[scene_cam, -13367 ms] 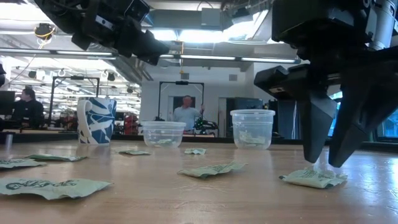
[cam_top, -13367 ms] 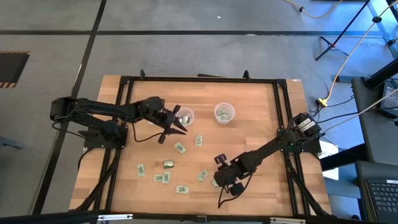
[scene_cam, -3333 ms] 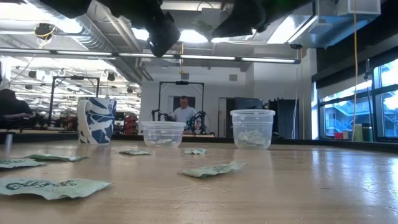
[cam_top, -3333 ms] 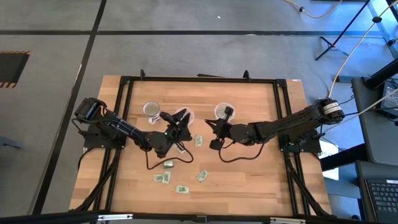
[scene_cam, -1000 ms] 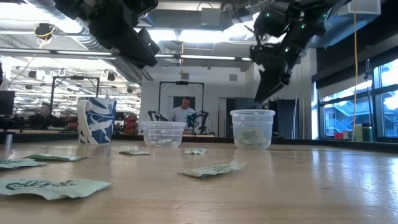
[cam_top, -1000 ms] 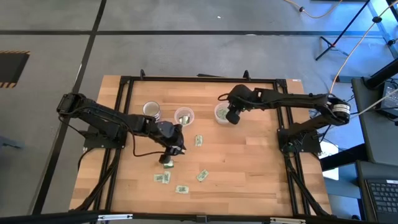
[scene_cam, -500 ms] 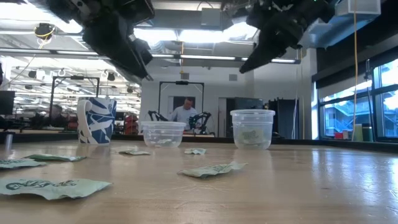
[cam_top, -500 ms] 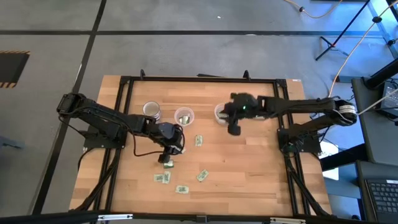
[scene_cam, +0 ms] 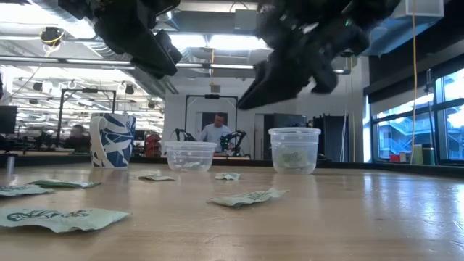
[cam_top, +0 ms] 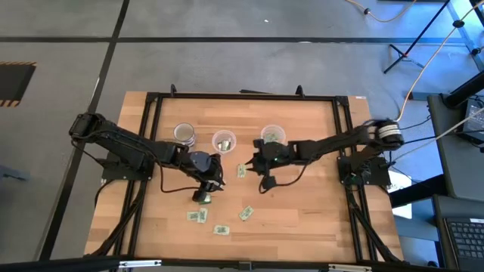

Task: Pick and place items into bin
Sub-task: Put the white stevia packet into the right transparent bin

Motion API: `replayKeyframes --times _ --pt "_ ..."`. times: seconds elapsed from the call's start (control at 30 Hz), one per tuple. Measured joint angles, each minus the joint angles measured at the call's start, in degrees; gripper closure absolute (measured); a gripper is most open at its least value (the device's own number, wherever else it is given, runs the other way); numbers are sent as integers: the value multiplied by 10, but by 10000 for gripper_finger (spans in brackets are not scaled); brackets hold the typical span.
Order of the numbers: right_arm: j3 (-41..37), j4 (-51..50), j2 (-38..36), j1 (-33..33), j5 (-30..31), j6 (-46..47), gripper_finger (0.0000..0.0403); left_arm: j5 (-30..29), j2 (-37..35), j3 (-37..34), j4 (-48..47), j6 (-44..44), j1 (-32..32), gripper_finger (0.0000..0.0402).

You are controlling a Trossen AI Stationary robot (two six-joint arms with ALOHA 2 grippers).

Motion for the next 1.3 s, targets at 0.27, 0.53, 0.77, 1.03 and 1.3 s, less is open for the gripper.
replayKeyframes --times 0.27,0.53,0.77,1.03,1.3 --pt "0 61 82 -6 0 6 318 0 0 0 0 0 0 309" --pt "0 90 121 -4 -30 8 318 0 0 0 -2 0 0 309" --pt "0 117 154 -4 -31 9 318 0 0 0 -4 0 0 309" --pt "1 126 180 -8 -33 38 318 -1 0 0 -4 0 0 309" --pt "2 114 180 -9 -34 37 348 -28 0 0 -4 0 1 309"
